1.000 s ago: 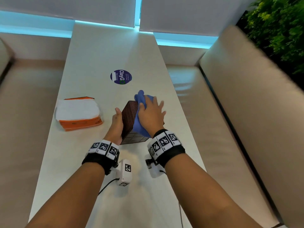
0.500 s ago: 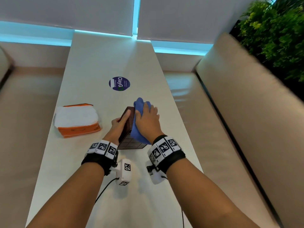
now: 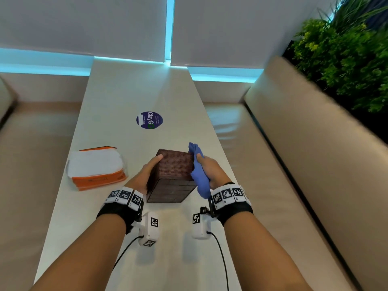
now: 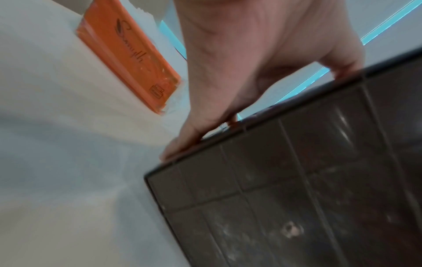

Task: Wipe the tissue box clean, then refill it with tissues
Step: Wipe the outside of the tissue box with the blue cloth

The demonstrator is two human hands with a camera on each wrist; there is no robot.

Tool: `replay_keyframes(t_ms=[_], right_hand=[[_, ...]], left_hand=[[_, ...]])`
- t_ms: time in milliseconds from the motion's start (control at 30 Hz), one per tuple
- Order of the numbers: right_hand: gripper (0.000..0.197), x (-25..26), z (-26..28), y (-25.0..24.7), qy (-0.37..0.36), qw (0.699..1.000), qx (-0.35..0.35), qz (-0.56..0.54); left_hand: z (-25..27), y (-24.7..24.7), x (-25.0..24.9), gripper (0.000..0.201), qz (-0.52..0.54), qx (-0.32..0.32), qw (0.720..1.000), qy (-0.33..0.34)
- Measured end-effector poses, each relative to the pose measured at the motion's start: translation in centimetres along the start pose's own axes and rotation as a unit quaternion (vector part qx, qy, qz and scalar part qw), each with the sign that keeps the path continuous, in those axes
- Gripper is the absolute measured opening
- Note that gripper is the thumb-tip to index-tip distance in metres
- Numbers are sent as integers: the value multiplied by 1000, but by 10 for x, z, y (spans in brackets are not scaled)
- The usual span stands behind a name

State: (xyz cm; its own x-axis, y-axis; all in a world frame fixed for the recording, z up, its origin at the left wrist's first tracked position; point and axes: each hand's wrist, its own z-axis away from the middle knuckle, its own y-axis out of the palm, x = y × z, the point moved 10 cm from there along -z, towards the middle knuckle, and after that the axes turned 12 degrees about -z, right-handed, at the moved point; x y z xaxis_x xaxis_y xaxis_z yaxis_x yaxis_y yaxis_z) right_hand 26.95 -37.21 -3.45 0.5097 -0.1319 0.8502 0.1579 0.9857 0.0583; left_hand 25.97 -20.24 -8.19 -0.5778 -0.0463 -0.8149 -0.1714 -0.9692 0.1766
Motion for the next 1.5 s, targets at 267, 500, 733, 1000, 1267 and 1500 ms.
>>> replay_keyframes(t_ms=[267, 500, 733, 1000, 1267, 1500], right_hand=[[44, 22, 30, 42, -25, 994, 105, -30], [36, -13, 31, 36, 65, 972, 100, -201], [45, 8, 32, 56, -180, 977, 34, 105], [49, -12, 31, 104, -230, 864, -16, 447], [48, -20, -2, 18, -92, 889, -130, 430], [54, -12, 40, 122, -296, 843, 43, 448]], left_hand=[[8, -17, 23, 43, 125, 4, 992, 21], [14, -60, 30, 54, 71, -92, 993, 0], [17, -46, 16, 33, -43, -53, 998, 8], [12, -47, 25, 25, -40, -68, 997, 14], [16, -50, 28, 23, -14, -89, 996, 23], [20, -44, 22, 32, -44, -79, 996, 23]])
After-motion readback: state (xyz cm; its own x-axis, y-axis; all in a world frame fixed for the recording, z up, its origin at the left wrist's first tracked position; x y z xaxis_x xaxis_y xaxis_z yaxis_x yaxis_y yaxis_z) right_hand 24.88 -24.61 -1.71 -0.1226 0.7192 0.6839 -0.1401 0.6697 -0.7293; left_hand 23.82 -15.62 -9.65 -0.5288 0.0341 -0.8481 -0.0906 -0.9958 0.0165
